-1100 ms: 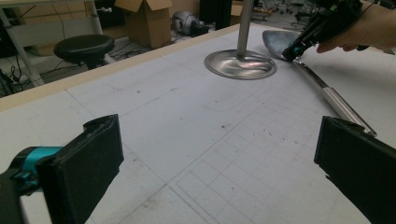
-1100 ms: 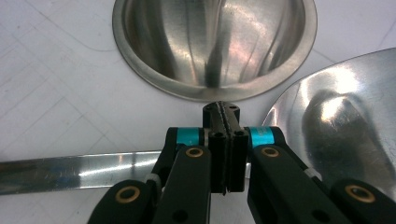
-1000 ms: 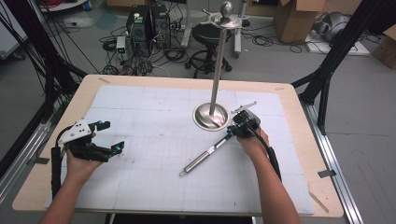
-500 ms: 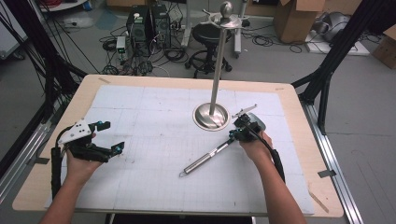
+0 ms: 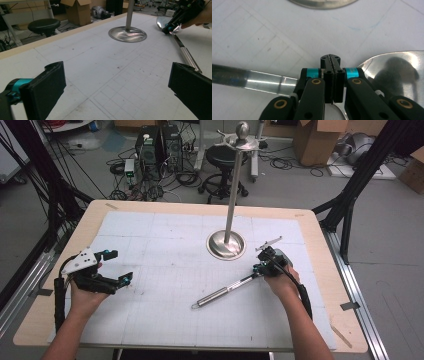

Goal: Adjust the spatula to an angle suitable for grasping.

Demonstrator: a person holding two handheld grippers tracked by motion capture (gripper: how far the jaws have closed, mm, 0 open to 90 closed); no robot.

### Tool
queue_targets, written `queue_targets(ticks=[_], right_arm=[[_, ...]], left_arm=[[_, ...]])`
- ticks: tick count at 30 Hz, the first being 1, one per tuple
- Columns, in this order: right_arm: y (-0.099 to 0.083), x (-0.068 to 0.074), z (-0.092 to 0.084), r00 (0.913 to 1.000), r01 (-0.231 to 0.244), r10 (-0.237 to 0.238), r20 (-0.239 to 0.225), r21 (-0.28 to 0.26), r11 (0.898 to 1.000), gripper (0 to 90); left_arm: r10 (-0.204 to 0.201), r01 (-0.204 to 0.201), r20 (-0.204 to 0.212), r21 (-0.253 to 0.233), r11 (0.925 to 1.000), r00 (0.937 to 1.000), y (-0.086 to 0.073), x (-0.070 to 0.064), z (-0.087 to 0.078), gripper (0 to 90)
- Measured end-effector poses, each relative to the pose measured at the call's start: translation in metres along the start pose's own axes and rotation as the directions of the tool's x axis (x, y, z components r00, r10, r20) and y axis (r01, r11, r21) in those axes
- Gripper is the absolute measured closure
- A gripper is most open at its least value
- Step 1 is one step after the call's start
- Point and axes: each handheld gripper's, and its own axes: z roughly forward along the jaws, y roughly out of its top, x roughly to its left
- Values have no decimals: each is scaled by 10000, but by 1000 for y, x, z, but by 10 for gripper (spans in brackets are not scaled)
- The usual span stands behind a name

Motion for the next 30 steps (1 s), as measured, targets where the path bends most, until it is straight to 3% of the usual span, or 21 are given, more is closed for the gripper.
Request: queue_targets(ticks=[6, 24, 30], right_arm=[[-11, -5, -6, 9999, -121, 120, -45, -110, 9999, 900], [-43, 0, -26, 9986, -377, 380, -360, 97, 9992, 900], [-54, 3, -33, 9959, -717, 721, -542, 106, 9974, 900]], left_arm=[[9, -9, 8, -19, 10000, 10000, 0, -1, 0, 17], [7, -6, 41, -61, 10000, 10000, 1, -1, 0, 17], [-5, 5, 49, -64, 10000, 10000, 1, -2, 0, 17]])
